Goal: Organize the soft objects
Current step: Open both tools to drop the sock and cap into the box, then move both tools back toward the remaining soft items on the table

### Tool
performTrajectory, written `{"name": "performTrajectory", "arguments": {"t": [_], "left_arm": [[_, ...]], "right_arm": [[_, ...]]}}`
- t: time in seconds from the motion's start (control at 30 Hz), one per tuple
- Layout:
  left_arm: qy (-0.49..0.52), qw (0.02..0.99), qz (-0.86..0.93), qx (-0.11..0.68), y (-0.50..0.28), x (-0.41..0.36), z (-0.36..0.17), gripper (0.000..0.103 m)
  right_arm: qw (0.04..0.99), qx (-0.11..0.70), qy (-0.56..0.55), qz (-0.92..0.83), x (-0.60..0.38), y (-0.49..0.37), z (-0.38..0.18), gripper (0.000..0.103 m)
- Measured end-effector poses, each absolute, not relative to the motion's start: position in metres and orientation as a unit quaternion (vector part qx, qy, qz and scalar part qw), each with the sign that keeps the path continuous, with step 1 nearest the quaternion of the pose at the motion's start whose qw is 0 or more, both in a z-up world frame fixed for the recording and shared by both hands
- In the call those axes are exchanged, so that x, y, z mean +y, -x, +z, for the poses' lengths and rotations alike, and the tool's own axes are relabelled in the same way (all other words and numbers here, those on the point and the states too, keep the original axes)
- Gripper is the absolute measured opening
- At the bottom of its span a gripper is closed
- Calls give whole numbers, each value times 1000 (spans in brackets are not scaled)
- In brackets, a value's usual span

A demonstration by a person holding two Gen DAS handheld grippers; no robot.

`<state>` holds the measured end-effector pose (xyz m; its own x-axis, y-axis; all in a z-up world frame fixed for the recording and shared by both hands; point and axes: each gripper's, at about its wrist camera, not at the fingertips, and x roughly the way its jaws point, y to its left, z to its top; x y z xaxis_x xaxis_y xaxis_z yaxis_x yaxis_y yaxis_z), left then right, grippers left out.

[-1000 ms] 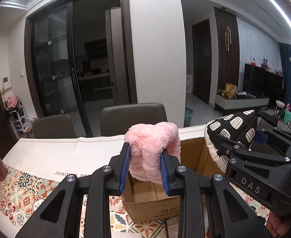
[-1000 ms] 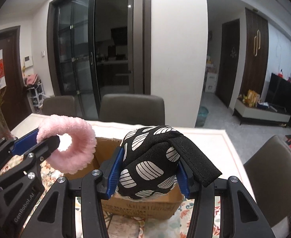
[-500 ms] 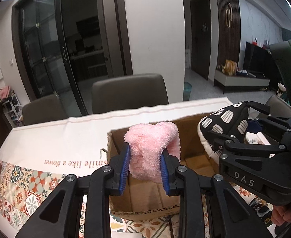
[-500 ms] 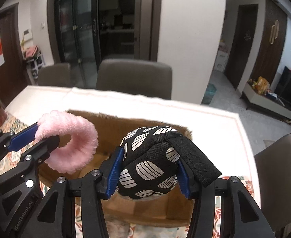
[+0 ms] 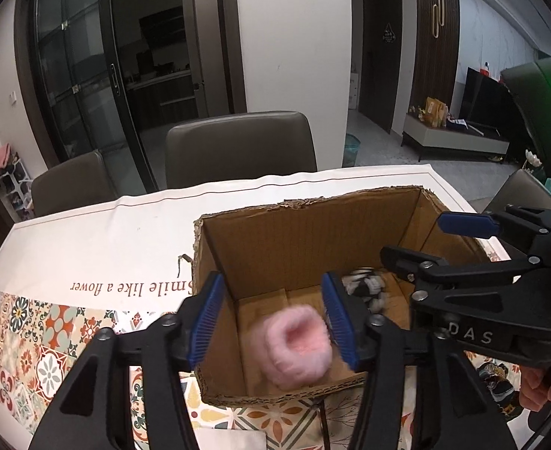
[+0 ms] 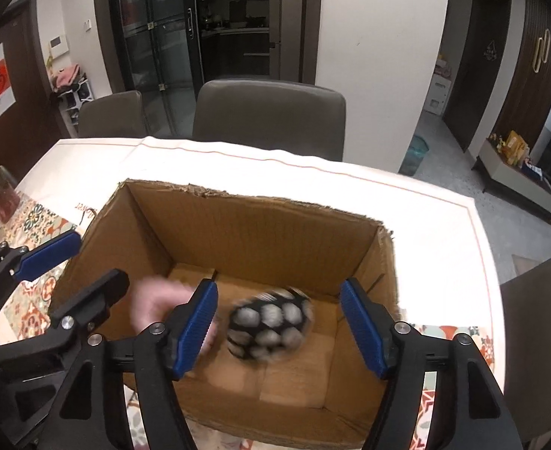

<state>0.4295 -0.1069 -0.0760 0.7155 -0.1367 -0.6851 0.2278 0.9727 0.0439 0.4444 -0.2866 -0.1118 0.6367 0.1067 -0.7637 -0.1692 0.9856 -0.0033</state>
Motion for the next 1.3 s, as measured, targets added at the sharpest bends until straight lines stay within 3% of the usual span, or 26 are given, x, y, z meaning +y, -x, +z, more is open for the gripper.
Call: {"name": "performTrajectory", "arguments": {"t": [0.67, 1.3], "left_arm": [[-45, 936, -130, 324, -381, -100, -30, 80], [-62, 958, -111, 258, -277, -88, 0, 83]], "right_arm": [[948, 319, 2, -5, -307, -365, -42, 69], [960, 279, -34, -4, -305, -270, -37, 69]]}}
